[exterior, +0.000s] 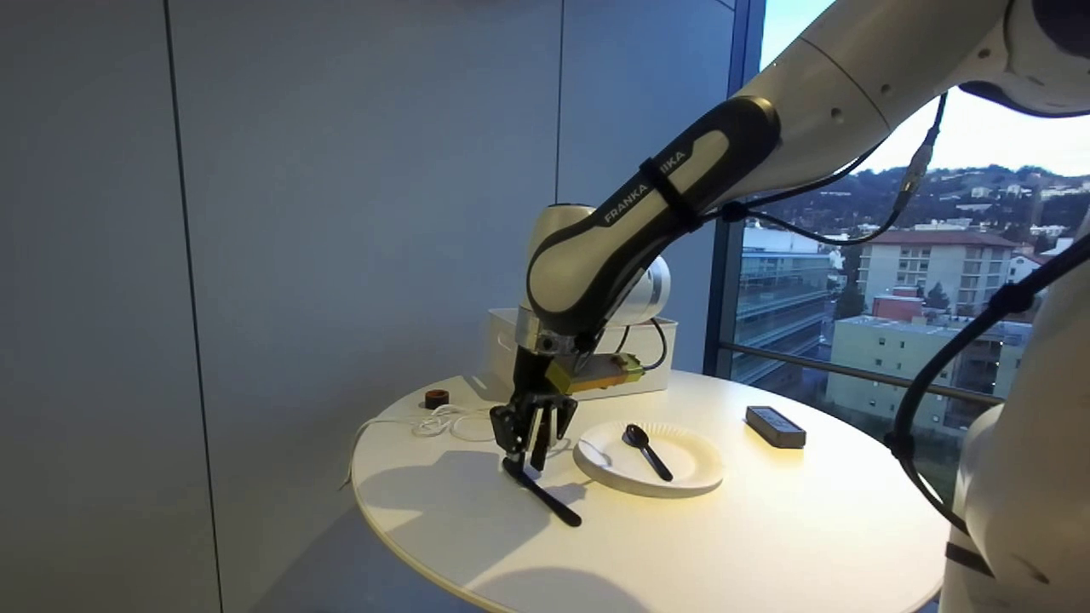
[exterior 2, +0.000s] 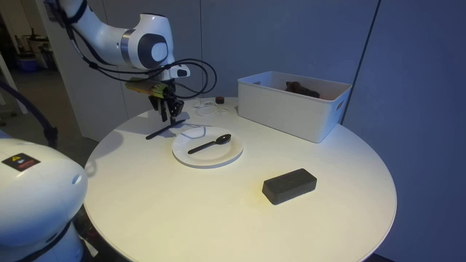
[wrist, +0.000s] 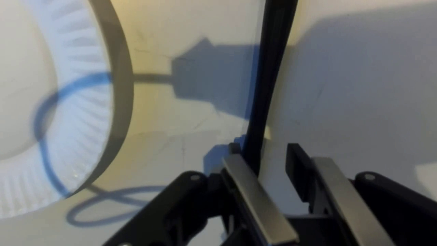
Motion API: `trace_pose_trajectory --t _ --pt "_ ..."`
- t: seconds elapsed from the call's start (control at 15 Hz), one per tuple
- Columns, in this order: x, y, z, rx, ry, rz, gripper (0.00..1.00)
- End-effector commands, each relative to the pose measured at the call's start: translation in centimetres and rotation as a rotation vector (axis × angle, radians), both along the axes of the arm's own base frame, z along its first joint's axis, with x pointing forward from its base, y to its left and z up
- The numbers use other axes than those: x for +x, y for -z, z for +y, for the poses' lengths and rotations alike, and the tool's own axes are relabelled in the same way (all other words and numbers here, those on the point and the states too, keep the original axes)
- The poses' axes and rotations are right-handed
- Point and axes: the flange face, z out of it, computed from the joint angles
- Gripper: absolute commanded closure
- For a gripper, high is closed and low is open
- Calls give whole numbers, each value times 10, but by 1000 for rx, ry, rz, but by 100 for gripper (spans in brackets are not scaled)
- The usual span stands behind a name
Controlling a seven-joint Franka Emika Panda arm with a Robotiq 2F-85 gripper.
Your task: Move the black knife to the left side of the white plate and then move the black spoon to the right side of the white plate
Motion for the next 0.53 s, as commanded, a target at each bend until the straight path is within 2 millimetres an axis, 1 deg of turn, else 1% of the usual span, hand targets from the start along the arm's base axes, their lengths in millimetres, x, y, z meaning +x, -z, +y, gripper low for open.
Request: trace_pose_trajectory --t 0.0,0.07,0.13,0.27,0.47 --pt "-1 -24 8 -27 22 -32 28" --pt "-8 -40 6 -40 40 -61 21" --pt "-10 -50 5 -43 63 -84 12" --pt "-15 -73 -8 -53 131 -126 1" --pt "-22 -95 -45 -61 278 -150 0"
